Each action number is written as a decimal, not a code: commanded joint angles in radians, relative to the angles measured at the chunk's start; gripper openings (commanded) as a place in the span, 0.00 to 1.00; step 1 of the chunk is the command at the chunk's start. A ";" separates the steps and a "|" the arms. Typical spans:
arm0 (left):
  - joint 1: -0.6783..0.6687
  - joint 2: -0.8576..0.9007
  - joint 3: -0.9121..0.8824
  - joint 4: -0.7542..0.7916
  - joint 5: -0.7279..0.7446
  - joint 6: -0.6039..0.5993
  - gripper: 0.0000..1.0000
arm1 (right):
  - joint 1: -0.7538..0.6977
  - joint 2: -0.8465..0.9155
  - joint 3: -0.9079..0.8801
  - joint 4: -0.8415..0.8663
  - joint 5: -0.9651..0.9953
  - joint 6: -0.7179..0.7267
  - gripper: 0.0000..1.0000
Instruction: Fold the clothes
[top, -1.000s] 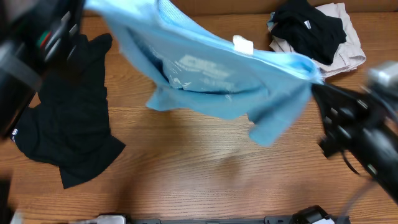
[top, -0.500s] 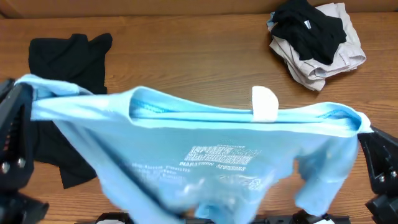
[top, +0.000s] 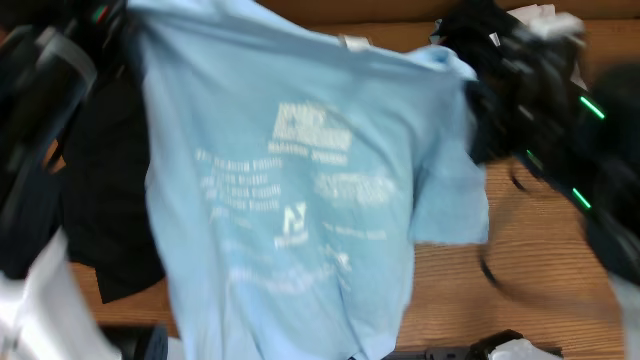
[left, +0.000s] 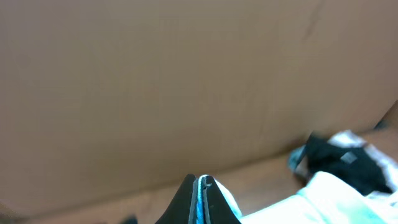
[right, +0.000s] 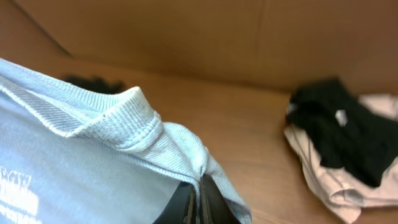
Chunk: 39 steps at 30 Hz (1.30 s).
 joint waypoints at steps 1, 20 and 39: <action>0.016 0.143 -0.007 -0.001 -0.063 0.030 0.04 | -0.005 0.170 -0.015 0.025 0.084 -0.005 0.04; 0.039 0.727 -0.006 0.146 -0.113 0.053 1.00 | -0.145 0.702 -0.004 0.438 -0.007 0.005 0.95; 0.064 0.562 0.008 -0.507 -0.100 -0.033 1.00 | -0.026 0.450 0.020 -0.052 -0.162 0.133 1.00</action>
